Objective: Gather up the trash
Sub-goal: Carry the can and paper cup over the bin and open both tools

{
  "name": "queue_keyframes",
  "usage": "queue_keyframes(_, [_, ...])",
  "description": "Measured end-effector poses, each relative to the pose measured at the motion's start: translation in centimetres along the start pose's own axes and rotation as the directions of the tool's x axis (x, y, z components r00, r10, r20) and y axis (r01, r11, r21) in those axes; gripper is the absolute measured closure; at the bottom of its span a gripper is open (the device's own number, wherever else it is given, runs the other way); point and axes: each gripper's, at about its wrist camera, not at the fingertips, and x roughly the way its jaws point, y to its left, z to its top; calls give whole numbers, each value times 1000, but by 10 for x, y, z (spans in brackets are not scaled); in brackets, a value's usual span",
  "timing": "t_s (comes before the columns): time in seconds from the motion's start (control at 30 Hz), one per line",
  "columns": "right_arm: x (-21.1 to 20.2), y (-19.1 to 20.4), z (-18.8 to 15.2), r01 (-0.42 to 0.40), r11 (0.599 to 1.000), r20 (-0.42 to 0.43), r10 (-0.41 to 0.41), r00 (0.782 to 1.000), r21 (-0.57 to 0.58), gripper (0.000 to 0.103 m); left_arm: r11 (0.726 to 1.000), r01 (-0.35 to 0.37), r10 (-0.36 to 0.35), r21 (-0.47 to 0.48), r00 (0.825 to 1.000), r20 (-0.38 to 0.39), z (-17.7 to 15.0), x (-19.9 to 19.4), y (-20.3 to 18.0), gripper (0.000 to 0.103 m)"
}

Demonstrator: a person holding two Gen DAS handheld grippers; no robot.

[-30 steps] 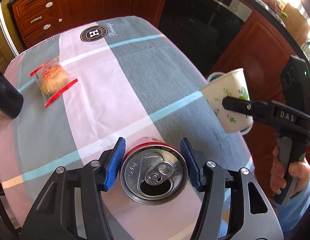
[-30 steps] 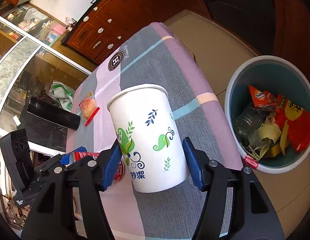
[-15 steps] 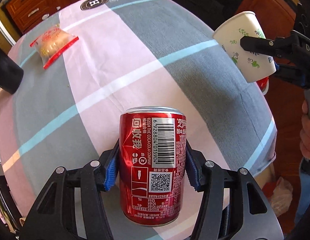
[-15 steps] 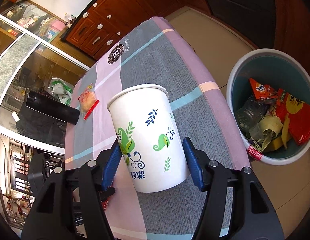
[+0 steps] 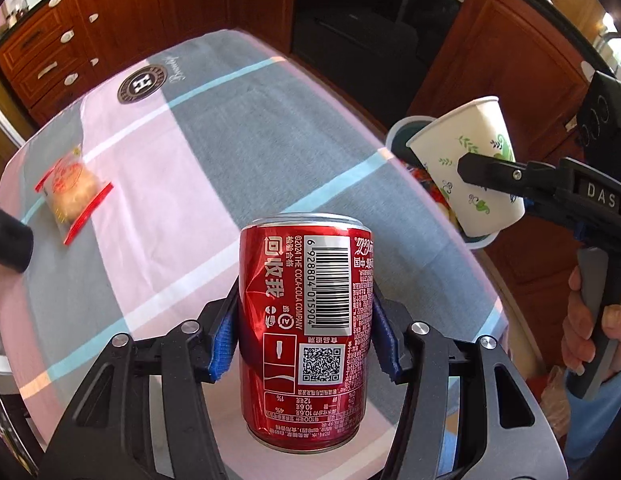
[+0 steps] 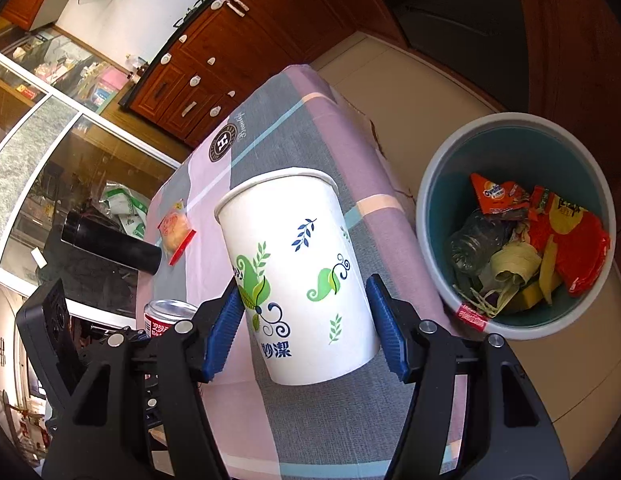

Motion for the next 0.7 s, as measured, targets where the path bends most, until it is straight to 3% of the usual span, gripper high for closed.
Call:
queue_keyframes(0.33, [-67, -88, 21, 68, 987, 125, -87, 988, 148, 44, 987, 110, -112, 119, 994, 8, 69, 24, -96, 46])
queue_keyframes(0.7, [-88, -142, 30, 151, 961, 114, -181, 977, 230, 43, 967, 204, -200, 155, 979, -43, 111, 84, -163, 45])
